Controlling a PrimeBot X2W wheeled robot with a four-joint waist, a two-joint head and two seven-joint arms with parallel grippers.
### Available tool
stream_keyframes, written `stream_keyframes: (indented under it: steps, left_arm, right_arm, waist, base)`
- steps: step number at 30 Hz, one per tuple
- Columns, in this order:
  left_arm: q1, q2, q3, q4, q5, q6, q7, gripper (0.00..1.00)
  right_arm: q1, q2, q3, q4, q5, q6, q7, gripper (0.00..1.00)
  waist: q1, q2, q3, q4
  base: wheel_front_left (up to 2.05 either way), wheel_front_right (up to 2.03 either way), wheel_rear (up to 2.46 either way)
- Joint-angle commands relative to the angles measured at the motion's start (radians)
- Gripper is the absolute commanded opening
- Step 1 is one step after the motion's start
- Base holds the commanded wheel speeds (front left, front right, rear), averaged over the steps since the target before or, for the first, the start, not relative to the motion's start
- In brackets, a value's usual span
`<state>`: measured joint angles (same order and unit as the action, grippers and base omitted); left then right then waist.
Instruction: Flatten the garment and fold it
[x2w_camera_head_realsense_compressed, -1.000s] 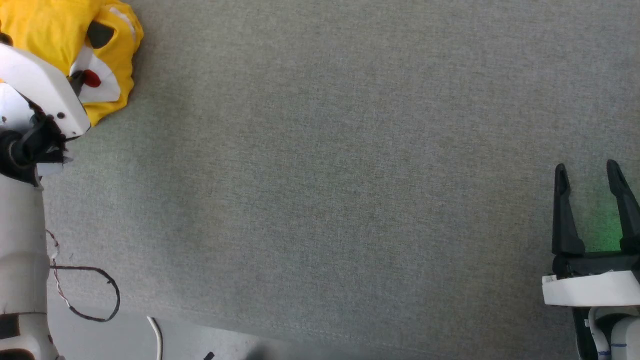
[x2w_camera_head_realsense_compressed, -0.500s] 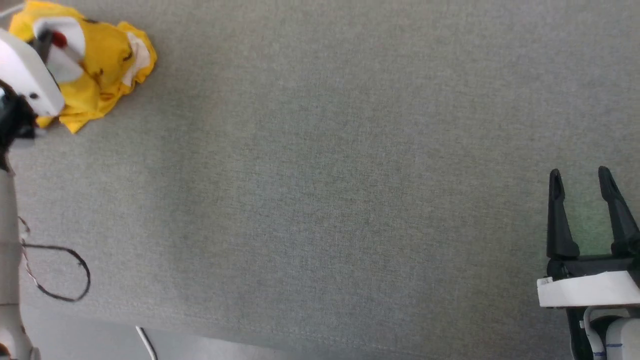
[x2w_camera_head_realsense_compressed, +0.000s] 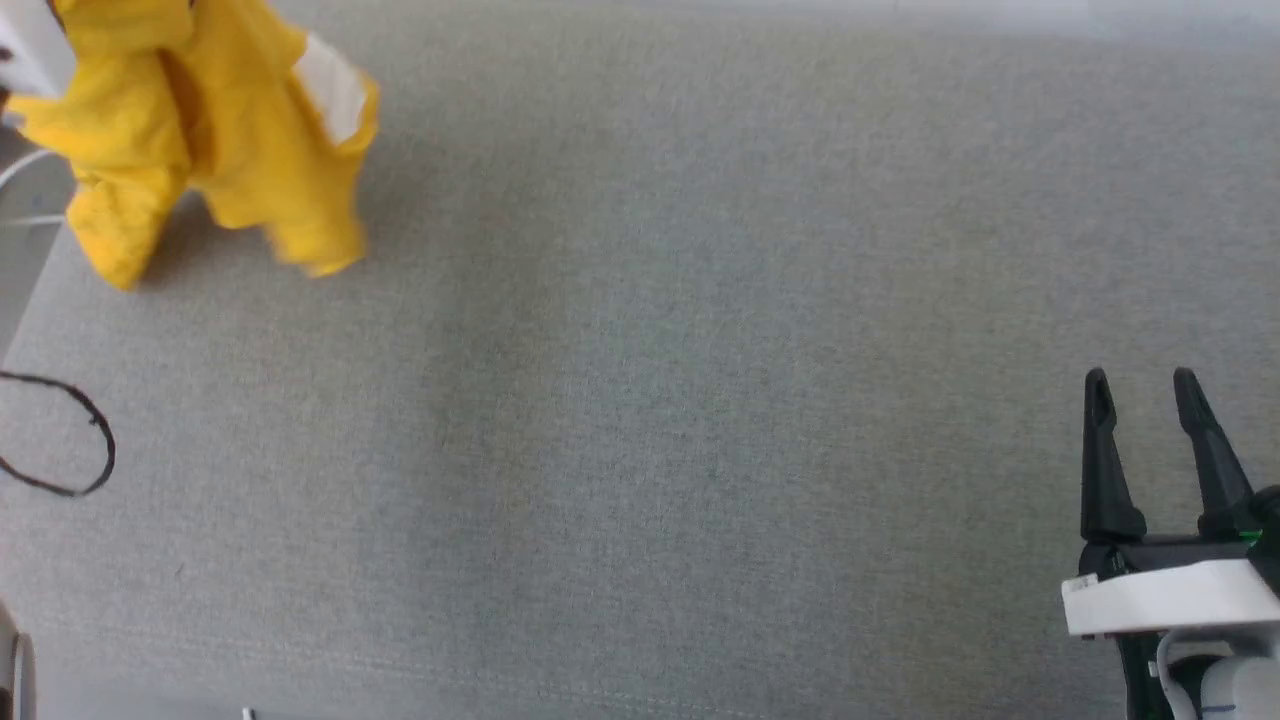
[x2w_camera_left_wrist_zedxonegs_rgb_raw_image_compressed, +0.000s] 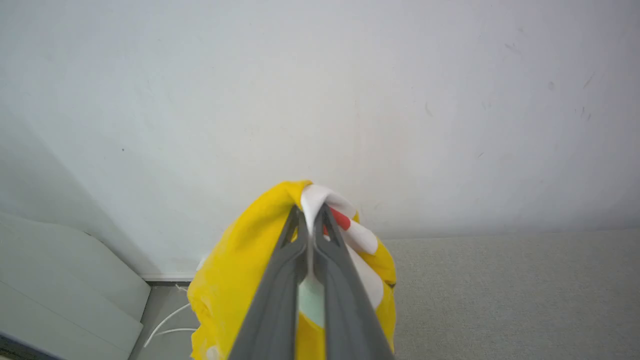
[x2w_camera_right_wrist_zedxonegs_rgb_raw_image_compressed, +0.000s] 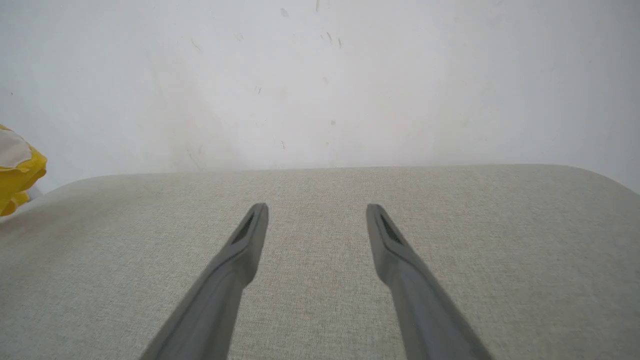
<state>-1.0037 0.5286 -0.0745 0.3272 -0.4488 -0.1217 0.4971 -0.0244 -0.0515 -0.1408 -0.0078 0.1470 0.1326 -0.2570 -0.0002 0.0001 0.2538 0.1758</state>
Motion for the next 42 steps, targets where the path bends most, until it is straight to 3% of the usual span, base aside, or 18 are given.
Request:
stream_keyframes:
  steps: [1, 8, 18, 24, 34, 42]
  left_arm:
    - [-0.034, -0.001, -0.014, -0.026, -0.008, -0.004, 0.012, 0.0]
    - [-0.107, -0.043, -0.059, -0.096, -0.043, -0.006, 0.047, 0.0]
    - [-0.134, -0.211, -0.154, -0.169, -0.116, 0.004, 0.096, 0.0]
    - [-0.092, -0.279, -0.225, -0.225, -0.117, 0.006, 0.095, 0.0]
    - [0.049, -0.389, -0.281, -0.222, -0.129, 0.023, -0.039, 0.0]
    - [0.196, -0.429, -0.347, -0.06, -0.087, 0.04, -0.173, 0.0]
  right_arm:
    - [0.015, 0.001, 0.0, 0.007, 0.015, -0.002, -0.005, 1.0]
    - [0.035, 0.001, -0.002, 0.015, 0.041, -0.002, -0.005, 1.0]
    - [0.058, 0.001, 0.009, 0.03, 0.066, -0.002, -0.005, 1.0]
    - [0.072, 0.001, 0.011, 0.029, 0.076, -0.002, -0.005, 1.0]
    - [0.062, 0.001, 0.015, 0.027, 0.086, -0.002, -0.005, 1.0]
    - [0.039, 0.001, 0.016, 0.027, 0.1, -0.002, -0.005, 1.0]
  waist:
    - [0.0002, -0.0001, -0.059, -0.029]
    - [0.0002, -0.0001, -0.106, -0.059]
    - [0.0002, -0.0001, -0.171, -0.123]
    - [0.0002, -0.0001, -0.178, -0.166]
    - [0.0002, -0.0001, -0.146, -0.226]
    - [0.0002, -0.0001, -0.102, -0.258]
  base:
    - [0.0, 0.0, 0.0]
    - [0.0, 0.0, 0.0]
    - [0.0, 0.0, 0.0]
    - [0.0, 0.0, 0.0]
    - [0.0, 0.0, 0.0]
    - [0.0, 0.0, 0.0]
